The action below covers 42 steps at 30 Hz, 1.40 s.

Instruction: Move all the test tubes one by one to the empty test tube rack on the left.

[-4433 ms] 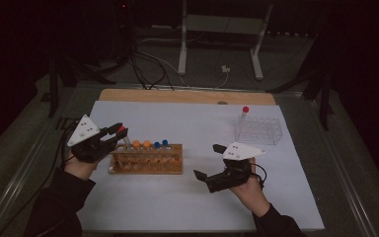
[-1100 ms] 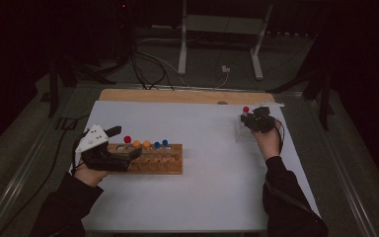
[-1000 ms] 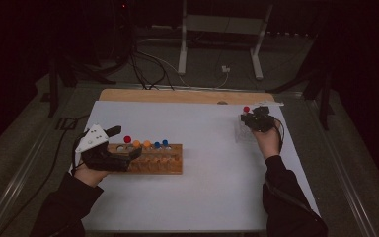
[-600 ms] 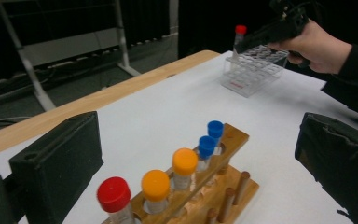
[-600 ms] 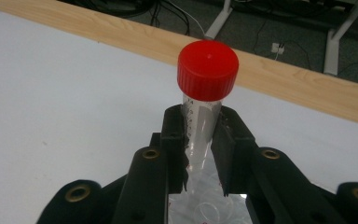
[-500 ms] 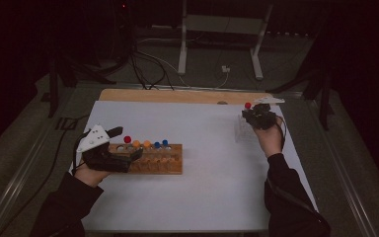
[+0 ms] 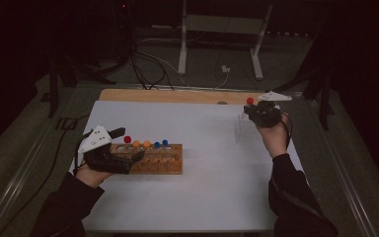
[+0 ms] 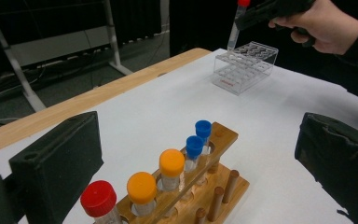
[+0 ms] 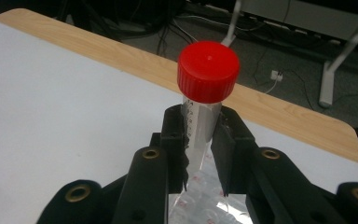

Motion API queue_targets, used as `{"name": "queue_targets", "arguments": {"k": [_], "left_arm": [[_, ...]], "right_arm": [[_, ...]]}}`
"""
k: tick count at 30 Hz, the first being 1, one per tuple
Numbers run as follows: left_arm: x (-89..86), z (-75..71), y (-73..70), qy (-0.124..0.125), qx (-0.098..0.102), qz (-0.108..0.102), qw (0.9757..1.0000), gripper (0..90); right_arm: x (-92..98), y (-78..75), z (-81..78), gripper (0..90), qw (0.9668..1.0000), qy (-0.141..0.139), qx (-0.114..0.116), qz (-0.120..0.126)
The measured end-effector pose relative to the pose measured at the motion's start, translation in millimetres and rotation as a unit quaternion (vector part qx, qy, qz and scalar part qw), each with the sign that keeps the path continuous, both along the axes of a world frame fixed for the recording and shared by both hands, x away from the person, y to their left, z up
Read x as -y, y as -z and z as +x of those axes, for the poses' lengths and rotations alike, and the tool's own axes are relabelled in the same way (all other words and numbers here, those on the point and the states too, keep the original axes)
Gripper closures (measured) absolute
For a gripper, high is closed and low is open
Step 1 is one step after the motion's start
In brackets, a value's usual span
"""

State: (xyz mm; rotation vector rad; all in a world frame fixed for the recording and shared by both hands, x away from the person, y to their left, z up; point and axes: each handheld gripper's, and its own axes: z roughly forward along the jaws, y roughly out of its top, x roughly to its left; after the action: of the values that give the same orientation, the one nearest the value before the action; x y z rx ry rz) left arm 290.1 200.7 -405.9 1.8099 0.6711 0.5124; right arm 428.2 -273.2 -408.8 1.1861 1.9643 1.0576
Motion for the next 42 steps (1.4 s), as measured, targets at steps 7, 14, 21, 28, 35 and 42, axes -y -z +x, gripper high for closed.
{"name": "queue_targets", "arguments": {"k": [7,14,21,28,35,42], "left_arm": [[5.1,-2.7,-1.0,0.012,0.0,0.004,0.9999,1.5],[11.7,-5.8,-1.2,0.029,-0.003,0.007,0.9996,1.5],[21.0,-8.6,0.0,0.047,-0.01,0.015,0.9987,1.5],[33.3,-14.7,-0.9,0.072,-0.012,0.012,0.9973,1.5],[44.2,-19.4,0.8,0.098,-0.017,0.012,0.995,1.9],[55.3,-24.2,4.0,0.114,-0.021,0.013,0.9932,2.0]], "right_arm": [[-12.8,-3.8,-12.8,75.1,0.9996,-0.027,0.004,-0.006],[-31.4,2.0,-33.2,75.1,0.9975,-0.071,0.001,-0.01],[-50.7,8.0,-60.8,75.1,0.9928,-0.119,0.002,-0.012],[-69.4,15.8,-88.0,75.1,0.9864,-0.163,-0.003,-0.018],[-89.7,26.4,-109.2,75.1,0.9781,-0.206,-0.014,-0.024],[-109.4,33.3,-130.8,75.1,0.9668,-0.253,-0.028,-0.018]]}}
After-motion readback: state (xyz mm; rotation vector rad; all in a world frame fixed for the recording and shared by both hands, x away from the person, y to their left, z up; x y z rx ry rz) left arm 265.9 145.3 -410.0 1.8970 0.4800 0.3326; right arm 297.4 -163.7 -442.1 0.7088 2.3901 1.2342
